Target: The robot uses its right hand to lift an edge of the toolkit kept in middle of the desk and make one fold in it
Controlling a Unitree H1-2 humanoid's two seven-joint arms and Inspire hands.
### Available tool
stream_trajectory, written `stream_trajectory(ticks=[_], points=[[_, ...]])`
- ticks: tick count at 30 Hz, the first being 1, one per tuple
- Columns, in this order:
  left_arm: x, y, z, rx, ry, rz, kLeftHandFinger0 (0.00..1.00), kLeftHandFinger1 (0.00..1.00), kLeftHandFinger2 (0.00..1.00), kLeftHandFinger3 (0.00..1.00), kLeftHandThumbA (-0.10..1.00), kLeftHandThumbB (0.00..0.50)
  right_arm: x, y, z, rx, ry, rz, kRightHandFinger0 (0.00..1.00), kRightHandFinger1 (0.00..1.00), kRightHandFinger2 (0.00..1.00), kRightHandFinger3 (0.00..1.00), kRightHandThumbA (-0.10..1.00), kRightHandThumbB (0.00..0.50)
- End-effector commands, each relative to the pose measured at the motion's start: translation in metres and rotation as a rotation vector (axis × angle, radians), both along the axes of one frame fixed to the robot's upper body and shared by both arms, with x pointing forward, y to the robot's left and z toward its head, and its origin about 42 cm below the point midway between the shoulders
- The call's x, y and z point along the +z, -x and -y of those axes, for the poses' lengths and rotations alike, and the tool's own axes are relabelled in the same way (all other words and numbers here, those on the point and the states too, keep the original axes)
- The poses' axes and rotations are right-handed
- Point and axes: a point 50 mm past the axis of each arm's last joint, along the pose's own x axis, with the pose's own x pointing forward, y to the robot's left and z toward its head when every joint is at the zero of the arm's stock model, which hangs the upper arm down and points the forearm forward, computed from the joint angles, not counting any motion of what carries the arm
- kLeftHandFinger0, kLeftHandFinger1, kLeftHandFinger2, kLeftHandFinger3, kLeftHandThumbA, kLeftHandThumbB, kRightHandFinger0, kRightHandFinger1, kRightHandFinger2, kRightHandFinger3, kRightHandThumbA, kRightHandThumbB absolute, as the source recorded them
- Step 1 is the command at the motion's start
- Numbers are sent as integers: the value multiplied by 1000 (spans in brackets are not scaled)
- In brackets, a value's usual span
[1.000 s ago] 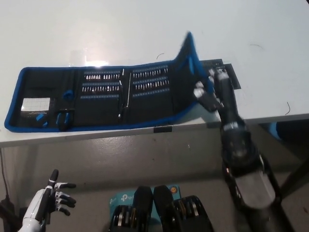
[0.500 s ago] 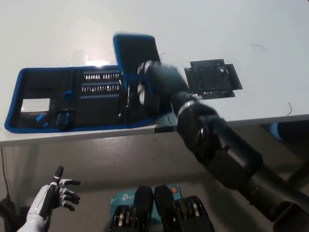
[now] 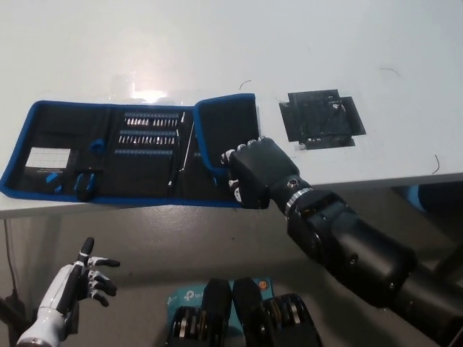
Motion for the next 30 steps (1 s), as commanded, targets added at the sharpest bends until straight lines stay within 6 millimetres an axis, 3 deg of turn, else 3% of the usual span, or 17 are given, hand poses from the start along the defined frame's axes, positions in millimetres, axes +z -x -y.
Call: stream_trajectory(ticks=[1,2,3,4,5,8,9,13,14,19,23,25,30], points=[[10,-6,-4,-6,-14,36,364,383,303,511,1000,489,-34,7,24,-44,131,-86,119,363,624,1000,155,224],[10,-6,-4,-7,-9,37,365,383,300,512,1000,489,-37,10,23,-55,139,-99,450,731,912,1000,205,221],[9,-6,-4,-6,-8,36,365,382,298,513,1000,500,-38,12,21,-60,143,-115,805,1000,1000,1000,218,233],[9,-6,-3,-8,-7,35,366,381,297,514,1000,495,-39,13,22,-65,141,-127,994,1000,1000,1000,210,260],[9,-6,-2,-7,-8,35,370,384,297,515,1000,490,-42,14,21,-63,132,-141,1000,1000,1000,1000,173,293],[9,-6,-3,-10,-11,33,370,375,292,518,1000,482,-43,16,17,-78,106,-208,1000,1000,1000,1000,150,323],[9,-6,-3,-7,-8,34,365,367,282,506,1000,482,-39,16,13,-91,76,-244,1000,1000,1000,1000,173,368],[9,-3,-4,1,-11,25,365,375,291,531,1000,455,-33,17,6,-125,-9,-319,1000,1000,1000,1000,214,391],[9,-3,-4,3,-13,28,358,372,284,525,1000,478,-29,16,6,-132,-70,-320,1000,1000,1000,1000,220,422],[5,3,-5,6,-11,14,356,388,319,540,1000,489,-20,17,3,-174,-195,-386,1000,1000,1000,1000,296,423],[1,6,-7,4,-2,12,402,406,311,564,1000,487,8,13,3,-187,-324,-440,1000,1000,1000,1000,411,447],[0,7,-7,9,0,9,394,394,291,548,1000,500,18,13,3,-185,-357,-457,1000,1000,1000,1000,417,446],[-1,7,-9,16,-3,4,398,393,305,550,1000,500,58,14,6,-162,-524,-477,1000,1000,1000,1000,509,499]])
